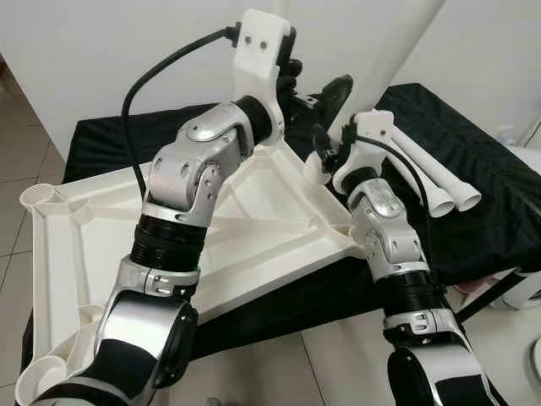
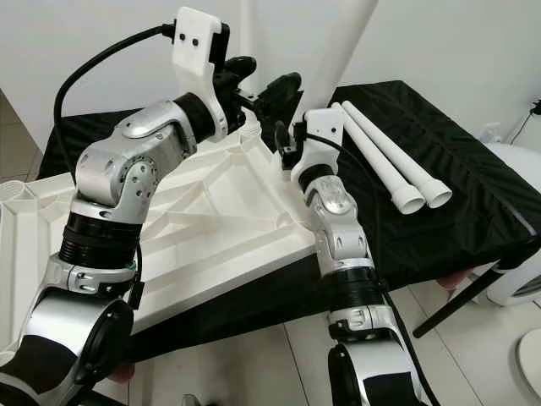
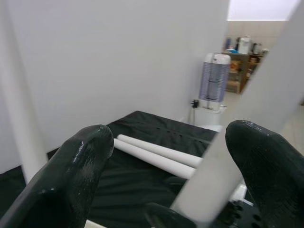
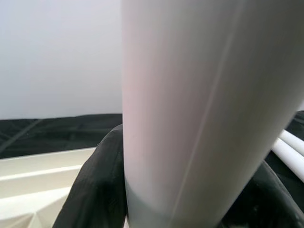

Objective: Building children table

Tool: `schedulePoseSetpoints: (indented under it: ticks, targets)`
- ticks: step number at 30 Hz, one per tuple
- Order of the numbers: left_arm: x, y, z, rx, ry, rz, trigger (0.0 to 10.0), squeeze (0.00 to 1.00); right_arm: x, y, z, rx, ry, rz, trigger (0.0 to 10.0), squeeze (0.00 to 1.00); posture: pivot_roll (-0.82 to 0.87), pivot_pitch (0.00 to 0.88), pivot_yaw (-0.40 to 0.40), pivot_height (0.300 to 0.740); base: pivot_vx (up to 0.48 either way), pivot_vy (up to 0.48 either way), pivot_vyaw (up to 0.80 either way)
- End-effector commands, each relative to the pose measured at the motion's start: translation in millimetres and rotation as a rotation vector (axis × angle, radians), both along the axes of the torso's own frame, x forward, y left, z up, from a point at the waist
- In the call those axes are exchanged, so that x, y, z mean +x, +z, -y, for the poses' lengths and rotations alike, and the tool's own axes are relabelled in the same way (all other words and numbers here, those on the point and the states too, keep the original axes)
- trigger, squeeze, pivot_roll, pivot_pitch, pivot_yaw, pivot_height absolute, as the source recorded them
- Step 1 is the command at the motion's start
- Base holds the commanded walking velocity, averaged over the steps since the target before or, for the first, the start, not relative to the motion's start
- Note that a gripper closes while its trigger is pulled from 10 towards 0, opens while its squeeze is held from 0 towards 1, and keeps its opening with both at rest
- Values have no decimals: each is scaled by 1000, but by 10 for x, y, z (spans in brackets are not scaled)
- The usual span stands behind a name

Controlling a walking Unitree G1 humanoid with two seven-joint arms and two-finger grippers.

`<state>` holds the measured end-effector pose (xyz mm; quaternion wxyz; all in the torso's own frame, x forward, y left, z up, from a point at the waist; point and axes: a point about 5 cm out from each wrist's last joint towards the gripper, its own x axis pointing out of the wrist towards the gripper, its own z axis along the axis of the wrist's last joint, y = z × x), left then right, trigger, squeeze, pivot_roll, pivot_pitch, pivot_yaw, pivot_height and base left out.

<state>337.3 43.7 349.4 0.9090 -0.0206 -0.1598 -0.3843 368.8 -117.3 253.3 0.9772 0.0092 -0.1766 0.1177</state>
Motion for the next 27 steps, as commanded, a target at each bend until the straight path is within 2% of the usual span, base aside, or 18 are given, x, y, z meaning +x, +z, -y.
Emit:
schedulePoseSetpoints:
  ticks: [1,4,5,7,11,14,16,19,22,27]
  targets:
    - [21,9,-105,-32,57,-1,10000,1000,-27,39,45,-32,-9,35,10000,0,-53,51,17,740,0,0,0]
    - [77,-44,-215,-45,127,-22,10000,1000,-31,6,108,-54,-28,28,10000,0,-50,46,16,740,0,0,0]
    - [102,-87,-264,-45,160,-32,10000,0,-37,-1,137,-61,-35,27,10000,0,-50,44,17,740,0,0,0]
    - [114,-114,-288,-43,176,-37,10000,0,-41,-3,152,-64,-38,27,10000,0,-50,44,17,740,0,0,0]
    - [134,-344,-421,12,266,-65,10000,0,-60,-36,223,-84,-67,-9,10000,0,-56,27,19,740,0,0,0]
    - [139,-446,-463,25,296,-90,10000,0,-74,-51,238,-88,-72,-22,10000,0,-58,17,21,740,0,0,0]
    - [152,-588,-534,37,349,-121,10000,0,-97,-73,260,-85,-68,-33,10000,0,-59,7,21,740,0,0,0]
    - [157,-638,-563,39,370,-132,10000,0,-105,-83,267,-82,-64,-37,10000,0,-59,7,21,740,0,0,0]
    - [195,-819,-713,92,506,-157,10000,0,-140,-117,313,-71,-75,-33,10000,0,-57,0,26,740,0,0,0]
    - [189,-962,-842,87,574,-189,10000,0,-195,-174,345,-67,-65,-38,10000,0,-51,0,31,740,0,0,0]
